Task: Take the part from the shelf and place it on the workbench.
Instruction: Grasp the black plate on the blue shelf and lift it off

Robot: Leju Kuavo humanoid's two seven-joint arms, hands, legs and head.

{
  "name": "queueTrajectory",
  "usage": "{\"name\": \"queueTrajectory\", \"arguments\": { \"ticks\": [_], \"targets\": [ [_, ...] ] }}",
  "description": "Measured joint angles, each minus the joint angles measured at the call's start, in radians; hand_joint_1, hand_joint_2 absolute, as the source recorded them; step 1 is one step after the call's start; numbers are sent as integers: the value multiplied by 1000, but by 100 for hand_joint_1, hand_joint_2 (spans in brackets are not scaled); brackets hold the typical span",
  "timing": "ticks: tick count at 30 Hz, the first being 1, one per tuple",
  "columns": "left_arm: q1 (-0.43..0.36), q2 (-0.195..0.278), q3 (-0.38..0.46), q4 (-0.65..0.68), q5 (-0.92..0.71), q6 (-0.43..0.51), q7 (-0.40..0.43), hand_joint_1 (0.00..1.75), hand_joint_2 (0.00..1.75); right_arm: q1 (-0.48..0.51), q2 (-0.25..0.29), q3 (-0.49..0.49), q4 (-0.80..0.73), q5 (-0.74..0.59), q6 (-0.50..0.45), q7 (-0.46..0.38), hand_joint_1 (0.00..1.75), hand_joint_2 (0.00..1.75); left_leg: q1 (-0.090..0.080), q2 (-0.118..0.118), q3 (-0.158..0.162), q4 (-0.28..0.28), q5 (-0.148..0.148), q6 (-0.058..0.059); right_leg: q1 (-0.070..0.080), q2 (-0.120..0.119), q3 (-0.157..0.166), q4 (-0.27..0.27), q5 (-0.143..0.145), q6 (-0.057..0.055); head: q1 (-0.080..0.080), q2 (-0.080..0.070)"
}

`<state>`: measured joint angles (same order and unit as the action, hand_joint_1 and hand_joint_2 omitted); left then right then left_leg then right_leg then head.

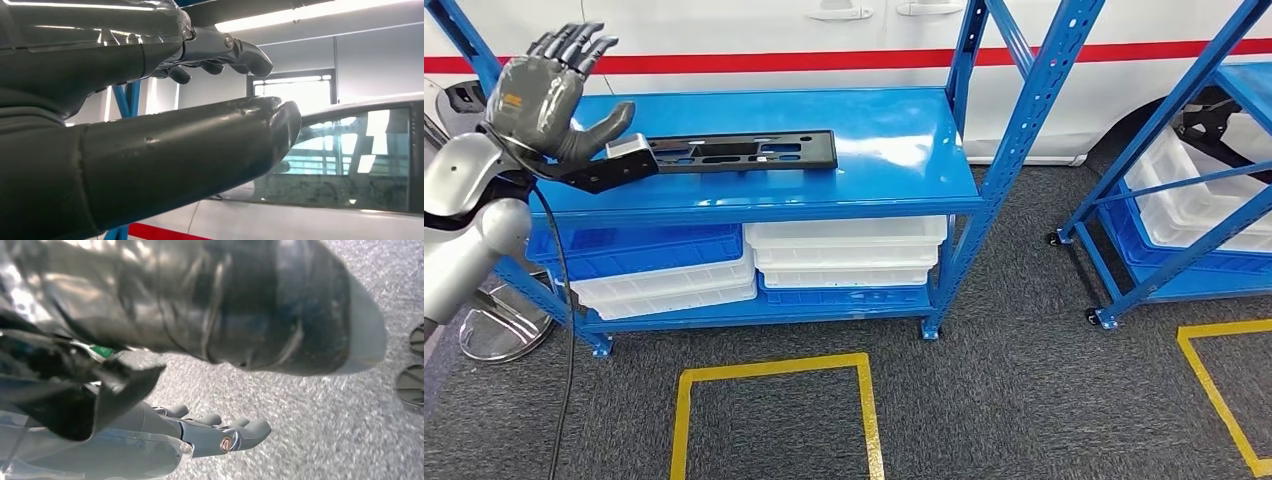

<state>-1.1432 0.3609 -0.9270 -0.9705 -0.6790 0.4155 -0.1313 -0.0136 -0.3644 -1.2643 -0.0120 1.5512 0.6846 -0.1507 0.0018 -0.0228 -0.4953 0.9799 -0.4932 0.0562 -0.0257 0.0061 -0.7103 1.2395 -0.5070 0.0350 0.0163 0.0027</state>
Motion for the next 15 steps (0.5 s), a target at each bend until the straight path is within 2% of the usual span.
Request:
{"name": "queueTrajectory", "arguments": {
  "ticks": [1,2,3,5,8,9,10,12,13,14,15],
  "targets": [
    [2,2,0,0,1,1,0,0,0,0,0,-1,0,0,-2,0,0,0,1,-1,5,5,-10,-5,-1,0,24,-66,44,-1,0,0],
    [2,4,0,0,2,2,0,0,0,0,0,-2,1,0,-3,0,0,0,0,-1,7,12,-20,-11,0,0,48,-126,75,-3,0,0],
    [3,7,0,0,3,3,-1,0,0,0,-1,-2,1,0,-4,0,0,0,-1,-2,7,18,-28,-17,1,1,67,-169,88,-8,0,0],
    [4,13,1,0,5,5,-1,0,0,0,-1,-5,2,1,-3,0,0,0,-4,-2,3,23,-36,-27,6,1,75,-190,75,-19,0,0],
    [6,19,3,0,6,10,-5,0,0,1,0,-7,4,1,-1,0,0,0,-2,3,-3,42,-55,-42,3,1,83,-197,64,-39,0,0],
    [6,21,4,0,6,11,-6,0,0,1,0,-8,4,1,-1,0,0,0,0,7,-20,79,-73,-48,1,0,89,-201,61,-46,0,0],
    [7,24,4,0,7,12,-8,0,0,1,0,-8,4,1,-1,0,0,0,1,11,-51,137,-96,-53,1,0,95,-203,58,-50,0,0],
    [12,28,5,0,8,13,-11,0,0,1,0,-9,4,1,0,0,0,0,3,14,-141,280,-135,-59,1,-1,105,-203,49,-55,0,0],
    [17,29,5,0,8,13,-12,0,0,1,0,-10,4,1,0,0,0,0,4,15,-177,325,-135,-60,1,-1,111,-203,44,-55,0,0],
    [20,30,5,0,7,13,-13,0,0,2,0,-10,5,1,1,0,0,0,4,15,-197,332,-112,-60,1,-1,119,-203,38,-54,0,0],
    [22,31,5,0,7,13,-13,0,0,2,0,-10,5,0,1,0,0,0,5,16,-195,297,-68,-58,1,-1,130,-203,31,-52,0,0]
  ]
}}
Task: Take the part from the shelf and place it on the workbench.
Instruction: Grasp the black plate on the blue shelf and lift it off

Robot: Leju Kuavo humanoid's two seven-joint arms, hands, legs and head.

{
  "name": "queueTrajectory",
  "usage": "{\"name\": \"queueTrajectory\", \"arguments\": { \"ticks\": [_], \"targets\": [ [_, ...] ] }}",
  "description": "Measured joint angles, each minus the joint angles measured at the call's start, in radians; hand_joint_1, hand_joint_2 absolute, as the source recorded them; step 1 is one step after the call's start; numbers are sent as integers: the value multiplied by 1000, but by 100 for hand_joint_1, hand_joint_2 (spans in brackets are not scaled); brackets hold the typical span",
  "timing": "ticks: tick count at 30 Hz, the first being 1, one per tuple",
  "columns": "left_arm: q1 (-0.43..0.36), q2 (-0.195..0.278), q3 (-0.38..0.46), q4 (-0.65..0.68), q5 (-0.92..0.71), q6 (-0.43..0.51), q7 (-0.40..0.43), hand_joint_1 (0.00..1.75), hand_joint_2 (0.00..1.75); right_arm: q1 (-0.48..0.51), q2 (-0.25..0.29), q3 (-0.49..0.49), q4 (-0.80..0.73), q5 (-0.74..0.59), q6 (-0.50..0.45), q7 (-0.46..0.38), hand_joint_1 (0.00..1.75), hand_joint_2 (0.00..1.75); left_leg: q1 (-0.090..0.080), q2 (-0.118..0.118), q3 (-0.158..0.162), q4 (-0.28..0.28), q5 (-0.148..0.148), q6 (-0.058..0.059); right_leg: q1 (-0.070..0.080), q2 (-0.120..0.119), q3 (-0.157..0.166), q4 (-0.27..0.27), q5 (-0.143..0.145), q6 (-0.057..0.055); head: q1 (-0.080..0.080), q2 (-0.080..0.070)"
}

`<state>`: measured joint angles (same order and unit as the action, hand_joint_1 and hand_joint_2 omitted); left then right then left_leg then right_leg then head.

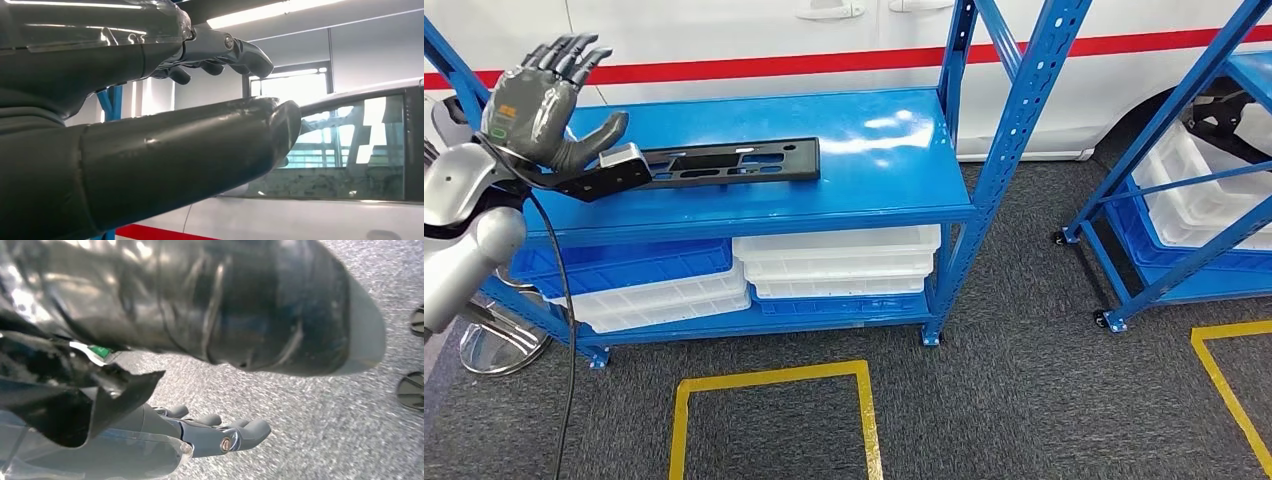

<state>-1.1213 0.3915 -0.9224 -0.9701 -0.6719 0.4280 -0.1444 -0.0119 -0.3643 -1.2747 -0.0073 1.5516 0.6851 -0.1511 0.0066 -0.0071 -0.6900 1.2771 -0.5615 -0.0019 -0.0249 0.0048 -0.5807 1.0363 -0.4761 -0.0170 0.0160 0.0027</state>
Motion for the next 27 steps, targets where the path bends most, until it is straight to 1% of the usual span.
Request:
{"name": "queueTrajectory", "arguments": {
  "ticks": [1,2,3,4,6,7,8,9,10,12,13,14,15,16,17,18,19,20,21,23,24,25,26,27],
  "targets": [
    [0,0,0,0,0,0,0,0,0,0,0,0,0,0,0,0,0,0,0,1,17,-64,55,3,0,0,12,0,-8,3,0,0],
    [-1,1,0,0,0,0,0,0,0,0,0,-1,0,0,0,0,0,0,-1,3,38,-128,99,7,1,0,21,0,-15,7,0,0],
    [-2,2,0,0,0,-1,0,0,0,0,0,-1,0,0,0,0,0,0,-4,4,57,-181,126,11,1,1,26,0,-20,12,0,0],
    [-3,3,0,0,0,-2,0,0,0,0,0,-2,0,0,0,0,0,0,-7,4,69,-216,133,16,2,1,26,1,-23,17,0,0],
    [-2,5,0,0,1,-4,0,0,0,1,0,-3,0,0,0,0,0,0,-12,1,75,-240,123,26,3,-1,21,-2,-23,29,0,0],
    [-1,6,0,-1,1,-5,1,0,0,1,0,-4,0,0,0,1,0,0,-10,0,78,-247,120,32,2,-2,20,-2,-25,34,0,0],
    [-1,7,0,-2,1,-5,1,0,0,1,0,-4,1,0,1,1,0,0,-8,-1,82,-252,121,38,2,-3,18,5,-31,39,0,0],
    [-2,7,1,-3,2,-6,1,0,0,1,0,-5,1,0,1,1,0,0,-6,-1,88,-257,120,44,2,-4,6,32,-46,43,0,0],
    [-3,7,1,-4,2,-8,1,0,0,1,0,-5,1,0,0,0,0,0,-5,0,93,-261,119,50,2,-4,-19,81,-68,45,0,0],
    [-1,7,1,-6,4,-14,2,0,0,3,0,-6,1,0,0,0,0,0,-9,0,99,-261,113,59,2,-4,-98,215,-116,48,0,0],
    [1,7,1,-6,5,-17,2,0,0,4,0,-7,1,0,0,0,0,0,-11,-1,102,-261,110,62,2,-4,-132,263,-122,48,0,0],
    [3,7,1,-6,6,-19,3,0,0,5,0,-7,1,0,0,0,0,0,-14,-2,107,-260,105,64,3,-4,-151,277,-107,46,0,0],
    [5,7,1,-7,8,-20,4,0,0,6,0,-7,1,0,0,0,0,0,-17,-3,114,-260,100,65,5,-4,-149,251,-73,42,0,0],
    [5,7,1,-7,9,-21,4,0,0,6,0,-7,2,0,0,0,0,0,-19,-5,123,-260,94,65,8,-4,-129,190,-24,35,0,0],
    [5,7,1,-8,10,-22,6,0,0,6,-2,-8,2,0,0,0,0,0,-21,-5,132,-260,88,65,13,-3,-101,123,16,25,0,0],
    [5,7,1,-9,12,-25,7,0,0,6,-3,-8,2,0,0,0,0,0,-23,-7,139,-260,82,63,17,-2,-76,63,42,16,0,0],
    [4,8,1,-9,13,-27,8,0,0,7,-5,-9,2,0,1,0,0,0,-24,-7,142,-261,78,60,21,-3,-59,24,52,9,0,0],
    [5,9,1,-9,14,-29,9,0,0,7,-7,-10,2,0,1,0,0,0,-24,-8,143,-262,75,56,24,-3,-51,9,48,5,0,0],
    [5,9,1,-9,14,-30,10,0,0,8,-8,-11,2,0,1,0,0,0,-24,-9,143,-263,74,52,26,-4,-48,0,45,3,0,0],
    [6,11,2,-10,15,-32,10,0,0,10,-9,-13,2,0,1,0,0,0,-23,-8,143,-260,64,42,19,-6,-36,-17,44,-2,0,0],
    [4,13,3,-10,16,-33,10,0,0,10,-9,-14,2,0,2,0,0,0,-23,-7,135,-237,50,37,15,-7,-27,-26,45,-5,0,0],
    [4,15,3,-10,18,-34,9,0,0,10,-9,-15,2,0,2,0,0,0,-21,-5,113,-192,27,31,11,-7,-19,-33,44,-8,0,0],
    [4,16,3,-10,19,-35,9,0,0,10,-9,-15,2,0,2,0,0,0,-17,-4,81,-129,1,24,10,-8,-13,-36,41,-10,0,0],
    [6,17,3,-10,20,-36,9,0,0,10,-8,-15,2,0,2,0,0,0,-12,-3,41,-59,-23,18,8,-8,-8,-36,37,-11,0,0]
  ]
}}
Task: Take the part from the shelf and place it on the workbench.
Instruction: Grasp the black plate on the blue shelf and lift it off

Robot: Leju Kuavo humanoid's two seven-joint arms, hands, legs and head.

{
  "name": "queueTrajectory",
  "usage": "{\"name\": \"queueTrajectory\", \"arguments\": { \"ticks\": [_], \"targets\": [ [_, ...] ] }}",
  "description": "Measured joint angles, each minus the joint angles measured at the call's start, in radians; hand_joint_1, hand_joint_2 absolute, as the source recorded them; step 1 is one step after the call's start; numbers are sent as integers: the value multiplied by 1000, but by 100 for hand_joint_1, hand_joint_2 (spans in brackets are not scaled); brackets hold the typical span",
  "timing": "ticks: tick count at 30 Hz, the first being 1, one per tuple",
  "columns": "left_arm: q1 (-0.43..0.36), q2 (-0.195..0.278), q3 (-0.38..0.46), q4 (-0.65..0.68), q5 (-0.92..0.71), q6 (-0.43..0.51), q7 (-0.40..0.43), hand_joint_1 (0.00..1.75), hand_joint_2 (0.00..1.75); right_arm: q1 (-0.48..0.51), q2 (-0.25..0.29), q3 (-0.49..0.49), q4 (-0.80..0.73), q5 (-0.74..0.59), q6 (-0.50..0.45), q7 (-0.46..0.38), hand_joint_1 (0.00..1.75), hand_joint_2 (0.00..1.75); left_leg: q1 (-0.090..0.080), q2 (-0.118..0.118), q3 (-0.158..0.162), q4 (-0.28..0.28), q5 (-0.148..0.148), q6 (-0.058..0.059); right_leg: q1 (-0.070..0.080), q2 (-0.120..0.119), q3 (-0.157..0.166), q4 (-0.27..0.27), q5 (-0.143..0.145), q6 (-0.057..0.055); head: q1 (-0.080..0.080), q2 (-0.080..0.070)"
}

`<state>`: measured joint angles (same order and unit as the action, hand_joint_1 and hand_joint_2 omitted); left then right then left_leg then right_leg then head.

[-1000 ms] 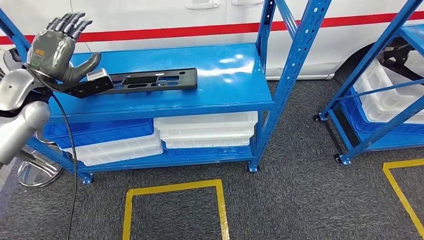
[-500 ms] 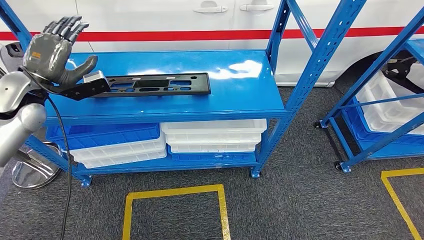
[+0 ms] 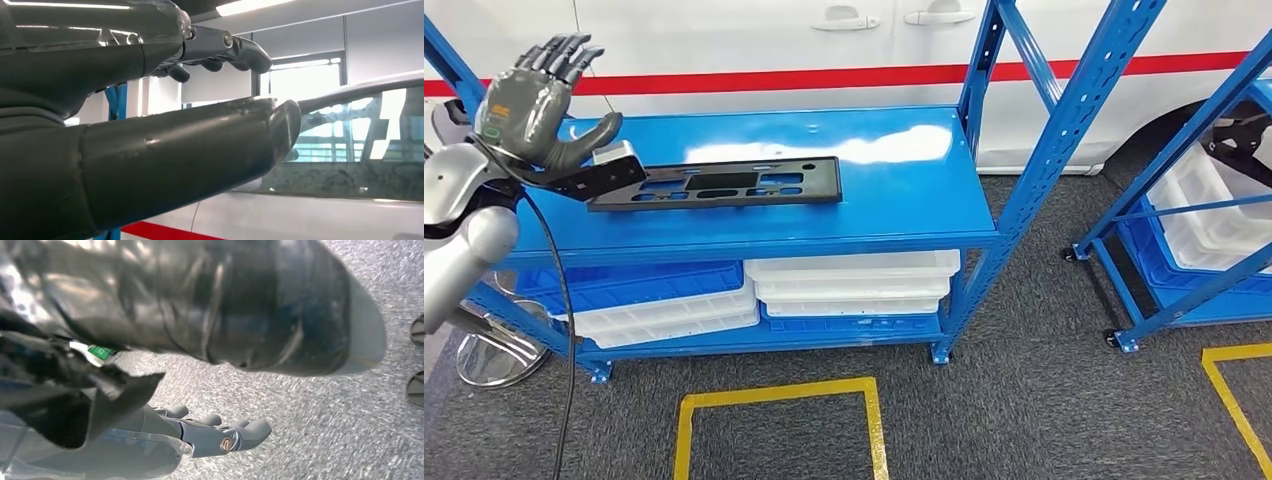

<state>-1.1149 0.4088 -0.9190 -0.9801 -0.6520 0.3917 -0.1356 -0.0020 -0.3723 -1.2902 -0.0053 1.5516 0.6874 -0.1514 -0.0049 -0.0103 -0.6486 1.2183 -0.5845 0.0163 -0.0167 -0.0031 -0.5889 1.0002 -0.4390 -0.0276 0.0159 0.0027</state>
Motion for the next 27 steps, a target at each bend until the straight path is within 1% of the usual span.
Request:
{"name": "queueTrajectory", "arguments": {
  "ticks": [1,2,3,4,5,6,7,8,9,10,11,12,13,14,15,16,17,18,19,20,21,22,23,24,26,27],
  "targets": [
    [4,1,0,0,0,-1,0,0,0,0,1,0,0,0,0,0,0,0,5,1,-35,55,-12,-6,-2,0,5,0,-5,1,0,0],
    [8,1,0,0,0,-1,0,0,0,0,1,0,0,0,0,0,0,0,11,2,-55,76,-2,-12,-5,0,11,1,-10,5,0,0],
    [11,1,0,0,0,-1,0,0,0,0,2,0,0,0,0,0,0,0,16,3,-57,58,27,-17,-8,0,18,3,-17,9,0,0],
    [11,1,0,0,0,-1,-1,0,0,0,2,0,0,0,0,0,0,0,22,5,-39,1,74,-22,-12,0,26,5,-25,15,0,0],
    [11,2,0,0,1,-1,-1,0,0,0,2,0,0,0,0,0,0,0,25,8,-12,-67,116,-27,-15,1,33,9,-34,22,0,0],
    [9,2,0,0,1,-1,-1,0,0,0,2,0,0,0,0,0,0,0,25,9,13,-126,144,-29,-15,1,38,15,-42,30,0,0],
    [9,3,0,0,1,-2,-1,0,0,-1,2,0,0,0,0,0,0,0,24,9,31,-166,155,-26,-15,2,38,19,-48,37,0,0],
    [9,3,0,0,2,-2,-1,0,0,-1,2,0,0,0,0,0,0,0,21,9,37,-180,150,-20,-14,2,37,21,-51,44,0,0],
    [9,4,0,0,2,-3,-1,0,0,-1,2,0,0,0,0,0,0,0,18,7,38,-184,145,-11,-14,2,36,22,-52,50,0,0],
    [9,4,0,0,2,-3,-1,0,0,-1,2,0,0,0,0,0,0,0,19,6,38,-185,142,-2,-15,1,36,21,-54,55,0,0],
    [8,4,0,0,3,-3,-2,0,0,-1,2,-1,0,0,0,0,0,0,20,5,40,-188,141,5,-16,0,36,27,-60,59,0,0],
    [6,5,0,0,5,-4,-3,0,0,-1,2,-1,0,0,0,0,0,0,21,4,44,-190,139,12,-16,0,28,47,-71,62,0,0],
    [5,5,0,0,7,-5,-4,0,0,-1,2,-1,1,0,0,0,0,0,22,5,48,-193,137,19,-16,0,8,87,-91,64,0,0],
    [5,4,0,0,10,-8,-6,0,0,-1,2,-1,1,0,0,0,0,0,20,5,51,-193,134,24,-15,0,-25,150,-117,64,0,0],
    [6,4,0,0,13,-11,-8,0,0,0,2,-1,1,0,0,0,0,0,17,5,54,-193,131,29,-14,1,-68,220,-142,64,0,0],
    [9,4,0,0,16,-15,-9,0,0,0,2,-2,1,0,0,0,0,0,13,4,56,-193,128,33,-12,1,-108,280,-156,63,0,0],
    [12,4,0,0,19,-19,-10,0,0,1,3,-2,1,0,0,0,0,0,9,4,60,-193,124,37,-10,1,-137,313,-152,60,0,0],
    [14,3,0,0,23,-23,-12,0,0,1,3,-3,1,0,0,0,0,0,5,3,66,-193,120,39,-7,1,-145,303,-125,54,0,0],
    [15,2,0,0,28,-27,-14,0,0,2,3,-3,1,0,1,0,0,0,1,2,74,-193,114,40,-2,2,-133,254,-80,45,0,0],
    [16,0,0,0,31,-30,-17,0,0,2,2,-4,1,0,1,0,0,0,-1,1,83,-193,108,41,4,3,-109,185,-34,33,0,0],
    [15,-2,0,1,36,-33,-21,0,0,1,0,-5,1,0,1,0,0,0,-5,1,90,-194,102,39,11,3,-84,123,1,21,0,0],
    [16,-5,0,1,40,-37,-27,0,0,1,-1,-5,1,0,3,0,0,0,-6,0,95,-194,97,37,16,3,-63,76,18,11,0,0],
    [19,-8,0,2,44,-40,-32,0,0,1,-3,-5,1,1,5,0,0,0,-6,0,97,-195,94,34,20,3,-52,53,17,4,0,0],
    [22,-12,0,2,48,-44,-37,0,0,1,-3,-6,1,1,7,0,0,0,-6,-1,98,-197,92,29,23,2,-47,46,11,1,0,0],
    [30,-24,0,2,52,-49,-43,0,0,0,-4,-6,1,1,8,1,0,0,-5,0,102,-200,87,20,19,0,-34,25,8,-1,0,0],
    [32,-32,-1,1,52,-51,-45,0,0,-1,-4,-6,1,1,9,1,0,0,-5,1,100,-189,78,14,15,-1,-25,13,9,-2,0,0]
  ]
}}
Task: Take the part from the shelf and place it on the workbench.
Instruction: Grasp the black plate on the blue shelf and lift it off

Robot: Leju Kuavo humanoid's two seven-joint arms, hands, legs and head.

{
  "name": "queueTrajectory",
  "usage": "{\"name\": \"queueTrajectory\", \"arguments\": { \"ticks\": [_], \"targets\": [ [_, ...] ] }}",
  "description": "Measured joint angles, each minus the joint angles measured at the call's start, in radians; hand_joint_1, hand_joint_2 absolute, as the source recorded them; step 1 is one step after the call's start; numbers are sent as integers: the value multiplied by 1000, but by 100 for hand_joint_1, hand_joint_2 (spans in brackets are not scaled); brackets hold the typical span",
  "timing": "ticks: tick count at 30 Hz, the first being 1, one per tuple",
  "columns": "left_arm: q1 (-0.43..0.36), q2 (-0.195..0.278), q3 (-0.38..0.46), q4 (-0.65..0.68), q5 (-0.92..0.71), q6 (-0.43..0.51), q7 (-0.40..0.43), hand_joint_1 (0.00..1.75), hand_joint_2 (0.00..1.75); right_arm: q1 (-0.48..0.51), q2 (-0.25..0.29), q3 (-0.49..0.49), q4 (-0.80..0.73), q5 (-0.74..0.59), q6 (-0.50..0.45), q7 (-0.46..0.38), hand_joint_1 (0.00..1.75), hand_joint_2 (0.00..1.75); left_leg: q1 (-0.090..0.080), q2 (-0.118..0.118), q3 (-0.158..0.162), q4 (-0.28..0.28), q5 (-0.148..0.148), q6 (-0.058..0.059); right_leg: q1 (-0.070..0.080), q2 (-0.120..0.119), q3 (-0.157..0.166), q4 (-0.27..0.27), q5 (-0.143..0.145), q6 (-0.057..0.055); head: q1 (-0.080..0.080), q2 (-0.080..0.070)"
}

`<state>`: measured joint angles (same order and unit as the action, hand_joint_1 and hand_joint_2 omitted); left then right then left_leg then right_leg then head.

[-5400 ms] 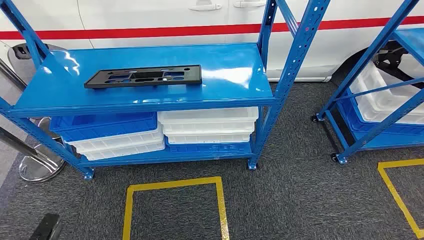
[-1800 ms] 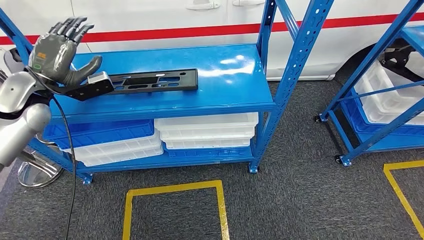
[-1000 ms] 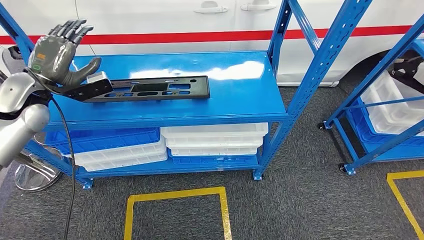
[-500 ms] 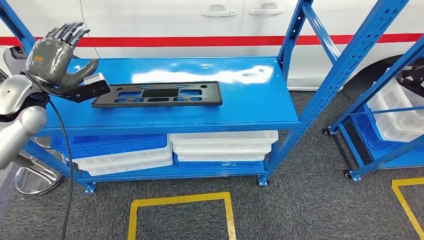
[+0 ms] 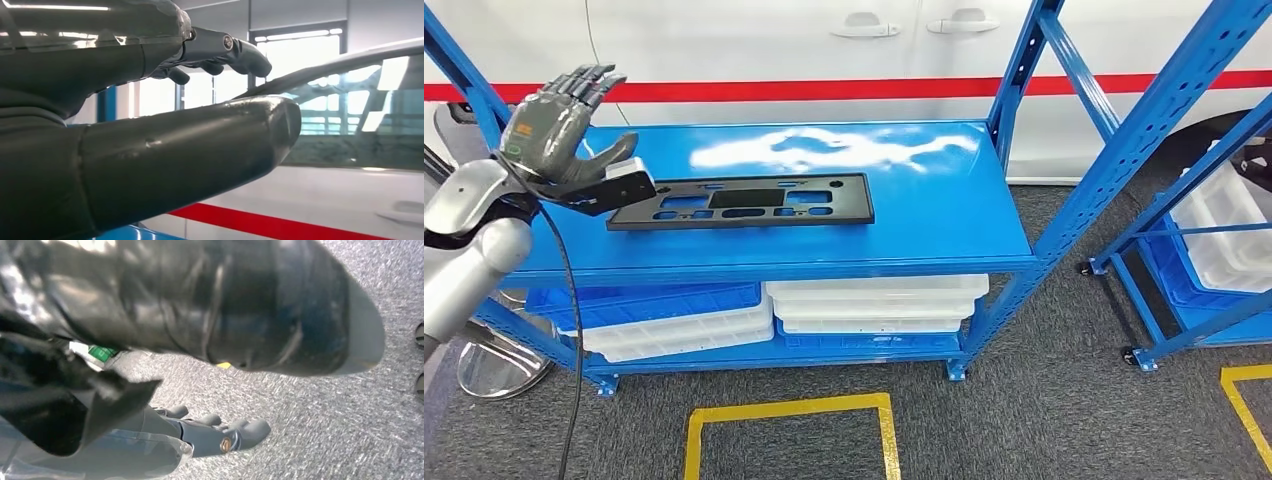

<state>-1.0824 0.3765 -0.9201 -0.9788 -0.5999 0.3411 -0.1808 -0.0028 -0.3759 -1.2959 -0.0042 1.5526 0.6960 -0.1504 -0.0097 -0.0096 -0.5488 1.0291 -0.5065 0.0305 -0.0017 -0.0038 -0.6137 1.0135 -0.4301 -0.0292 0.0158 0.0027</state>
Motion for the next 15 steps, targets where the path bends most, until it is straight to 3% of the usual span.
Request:
{"name": "queueTrajectory", "arguments": {
  "ticks": [2,4,5,6,8,10,11,15],
  "targets": [
    [8,-22,-4,-1,-2,-4,-2,0,0,-5,2,0,0,0,1,0,0,0,5,2,-37,82,-40,-12,-6,-2,18,-17,0,-1,0,0],
    [27,-51,-12,-2,-7,-6,0,0,0,-13,6,3,0,0,1,0,0,0,12,3,-112,211,-84,-23,-9,-2,28,-18,-7,-1,0,0],
    [41,-69,-18,-2,-11,-6,2,0,0,-17,8,6,0,0,1,1,0,0,16,3,-140,252,-87,-27,-11,-2,33,-17,-13,0,0,0],
    [52,-85,-23,-4,-15,-5,5,0,0,-20,10,10,0,0,1,1,0,0,20,4,-152,254,-69,-31,-13,-2,38,-15,-18,3,0,0],
    [64,-114,-32,-12,-20,-2,11,0,0,-28,13,19,0,0,-1,2,0,0,27,6,-121,151,15,-36,-17,-1,50,-7,-33,13,0,0],
    [67,-135,-37,-26,-25,1,17,0,0,-41,15,29,0,0,-3,1,0,0,26,8,-77,42,65,-33,-18,2,52,6,-48,26,0,0],
    [69,-144,-40,-37,-27,1,20,0,0,-47,15,35,0,0,-4,0,0,0,23,8,-66,17,67,-27,-17,4,50,11,-52,33,0,0],
    [87,-185,-57,-91,-37,-16,28,0,0,-72,15,56,0,0,-2,10,0,0,21,1,-57,2,58,5,-21,3,45,21,-65,54,0,0]
  ]
}}
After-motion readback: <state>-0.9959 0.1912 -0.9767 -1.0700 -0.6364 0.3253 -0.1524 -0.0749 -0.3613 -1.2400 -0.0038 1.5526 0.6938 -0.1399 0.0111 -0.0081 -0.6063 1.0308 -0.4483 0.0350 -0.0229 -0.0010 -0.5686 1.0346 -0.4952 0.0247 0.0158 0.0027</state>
